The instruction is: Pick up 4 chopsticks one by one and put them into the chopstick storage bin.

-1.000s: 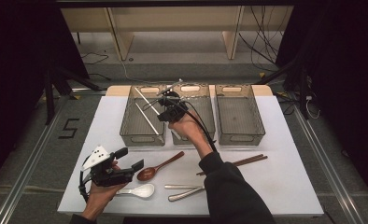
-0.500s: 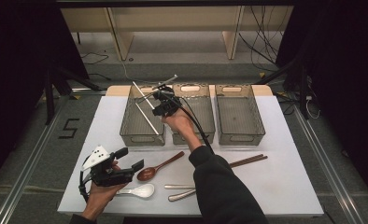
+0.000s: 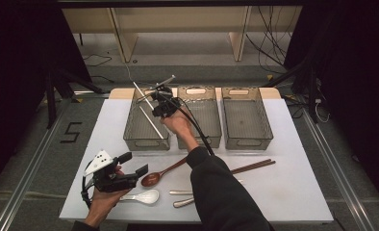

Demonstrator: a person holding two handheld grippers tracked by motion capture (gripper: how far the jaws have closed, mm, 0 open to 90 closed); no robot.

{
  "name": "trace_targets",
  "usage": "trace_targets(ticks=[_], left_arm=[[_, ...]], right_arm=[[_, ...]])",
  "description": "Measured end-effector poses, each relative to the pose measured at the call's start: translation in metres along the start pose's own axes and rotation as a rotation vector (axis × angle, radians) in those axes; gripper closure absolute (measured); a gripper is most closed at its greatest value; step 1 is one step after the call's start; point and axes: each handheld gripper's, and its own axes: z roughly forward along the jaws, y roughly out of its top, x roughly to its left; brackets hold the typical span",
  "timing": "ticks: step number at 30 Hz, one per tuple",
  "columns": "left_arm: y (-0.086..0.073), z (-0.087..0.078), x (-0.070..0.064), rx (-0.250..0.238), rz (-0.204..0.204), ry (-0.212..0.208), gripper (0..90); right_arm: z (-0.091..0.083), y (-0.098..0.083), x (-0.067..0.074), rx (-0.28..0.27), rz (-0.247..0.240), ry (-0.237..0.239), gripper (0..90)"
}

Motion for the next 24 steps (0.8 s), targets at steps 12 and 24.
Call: trace_targets(ticks=[12,24], left_arm=[[0.000,0.000,0.000,-0.005,0.000,-0.002,14.7],[0.001,0.001,-0.001,-0.003,0.005,-0.006,14.7]], right_arm=[[0.013,0.007,0.002,0.009,0.021,-0.012,84.9],[0.021,0.007,0.001,0.012,0.035,-0.017,84.9]])
